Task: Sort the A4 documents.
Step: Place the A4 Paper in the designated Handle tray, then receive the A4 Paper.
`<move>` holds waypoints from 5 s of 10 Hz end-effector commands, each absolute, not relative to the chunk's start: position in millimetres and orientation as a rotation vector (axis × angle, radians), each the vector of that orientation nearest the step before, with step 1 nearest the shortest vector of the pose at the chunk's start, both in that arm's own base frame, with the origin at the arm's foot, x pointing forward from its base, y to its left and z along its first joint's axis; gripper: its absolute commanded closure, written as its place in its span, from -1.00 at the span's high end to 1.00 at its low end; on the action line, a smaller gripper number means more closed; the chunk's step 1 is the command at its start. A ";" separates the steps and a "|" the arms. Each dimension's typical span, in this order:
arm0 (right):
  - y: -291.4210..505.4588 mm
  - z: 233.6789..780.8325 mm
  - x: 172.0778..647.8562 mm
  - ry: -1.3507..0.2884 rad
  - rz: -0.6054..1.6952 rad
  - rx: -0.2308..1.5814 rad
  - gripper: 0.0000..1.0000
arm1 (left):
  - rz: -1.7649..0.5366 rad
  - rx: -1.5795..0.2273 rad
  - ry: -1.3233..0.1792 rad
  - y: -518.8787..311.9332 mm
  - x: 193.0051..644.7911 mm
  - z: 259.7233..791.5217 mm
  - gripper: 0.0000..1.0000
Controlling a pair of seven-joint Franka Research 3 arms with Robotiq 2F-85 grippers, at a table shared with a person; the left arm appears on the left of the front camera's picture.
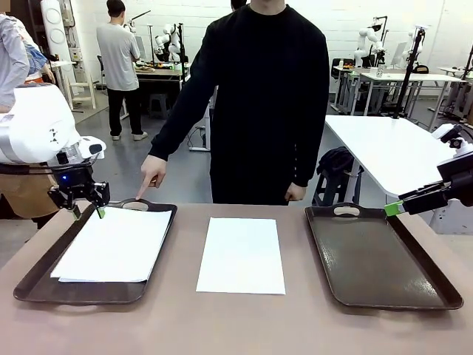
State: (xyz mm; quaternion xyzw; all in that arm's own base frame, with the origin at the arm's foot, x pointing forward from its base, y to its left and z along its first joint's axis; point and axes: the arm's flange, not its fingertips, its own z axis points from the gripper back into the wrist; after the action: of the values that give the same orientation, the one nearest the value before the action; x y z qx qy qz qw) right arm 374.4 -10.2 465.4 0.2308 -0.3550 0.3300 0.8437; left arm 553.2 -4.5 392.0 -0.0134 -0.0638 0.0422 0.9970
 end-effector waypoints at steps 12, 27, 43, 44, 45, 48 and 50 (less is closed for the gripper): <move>-10.3 461.9 379.2 -0.768 0.706 0.508 1.00 | 0.095 -0.007 -0.128 -8.7 552.9 392.7 1.00; -10.3 461.9 379.2 -0.768 0.706 0.508 1.00 | -0.487 -0.422 -0.654 -86.1 469.7 520.7 1.00; -10.3 461.9 379.2 -0.768 0.706 0.508 1.00 | -0.754 -0.483 -0.709 -97.9 431.8 522.3 1.00; -10.3 461.9 379.2 -0.768 0.706 0.508 1.00 | -0.754 -0.483 -0.709 -97.9 431.8 522.3 1.00; -10.3 461.9 379.2 -0.768 0.706 0.508 1.00 | -0.754 -0.483 -0.709 -97.9 431.8 522.3 1.00; -10.3 461.9 379.2 -0.768 0.706 0.508 1.00 | -0.754 -0.483 -0.709 -97.9 431.8 522.3 1.00; -10.3 461.9 379.2 -0.768 0.706 0.508 1.00 | -0.754 -0.483 -0.709 -97.9 431.8 522.3 1.00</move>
State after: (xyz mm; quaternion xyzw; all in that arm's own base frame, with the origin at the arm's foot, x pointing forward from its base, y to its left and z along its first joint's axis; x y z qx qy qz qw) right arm 374.5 -10.0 465.2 0.2304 -0.3542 0.3303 0.8440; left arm 431.4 -99.9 522.4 -0.2231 -0.3324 -0.3517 0.8462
